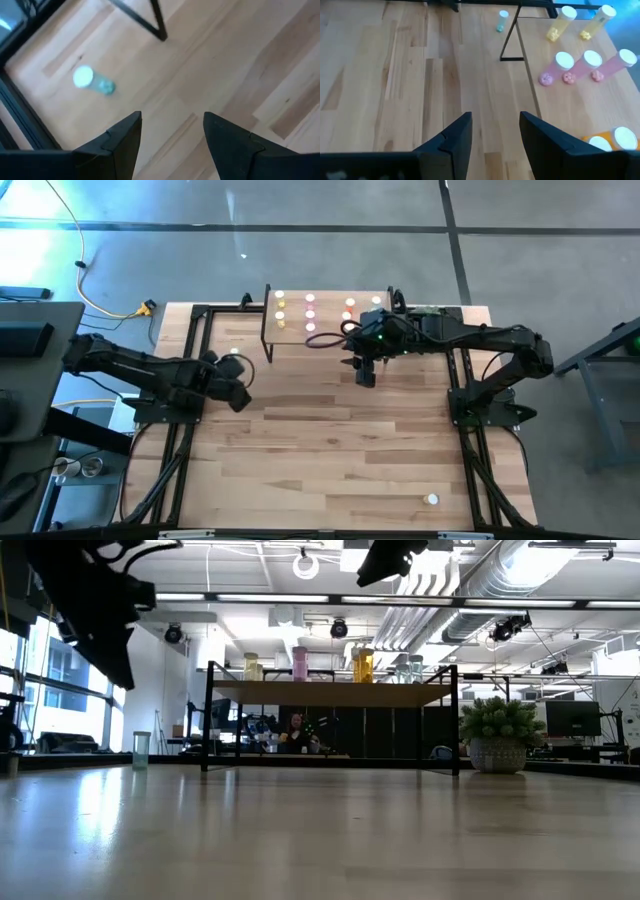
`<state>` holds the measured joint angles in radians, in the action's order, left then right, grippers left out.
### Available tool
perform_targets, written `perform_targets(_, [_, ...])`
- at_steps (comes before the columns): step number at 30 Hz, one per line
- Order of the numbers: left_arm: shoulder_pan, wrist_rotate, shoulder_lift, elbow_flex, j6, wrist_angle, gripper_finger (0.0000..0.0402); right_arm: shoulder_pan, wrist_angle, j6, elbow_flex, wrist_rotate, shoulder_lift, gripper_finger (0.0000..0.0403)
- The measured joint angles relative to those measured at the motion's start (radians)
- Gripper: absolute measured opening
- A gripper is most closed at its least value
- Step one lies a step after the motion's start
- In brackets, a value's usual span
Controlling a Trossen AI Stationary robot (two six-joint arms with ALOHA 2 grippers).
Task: Pick and place medicine bottles onto shelf by color
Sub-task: Put the blue pill bottle on the shelf aligned with the other blue pill bottles
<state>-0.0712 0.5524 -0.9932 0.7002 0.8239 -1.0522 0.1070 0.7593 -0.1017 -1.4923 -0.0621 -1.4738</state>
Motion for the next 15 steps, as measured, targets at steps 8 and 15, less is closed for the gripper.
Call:
perform_targets(8, [-0.021,0.093,0.039,-0.068,0.189,-0.012,0.0204,-0.002,0.0,-0.003,0.0,-0.002,0.0,0.0156])
perform_targets(15, [0.099,0.12,0.058,-0.068,0.168,-0.02,0.0204,-0.002,0.0,-0.003,0.0,-0.005,-0.001,0.0156])
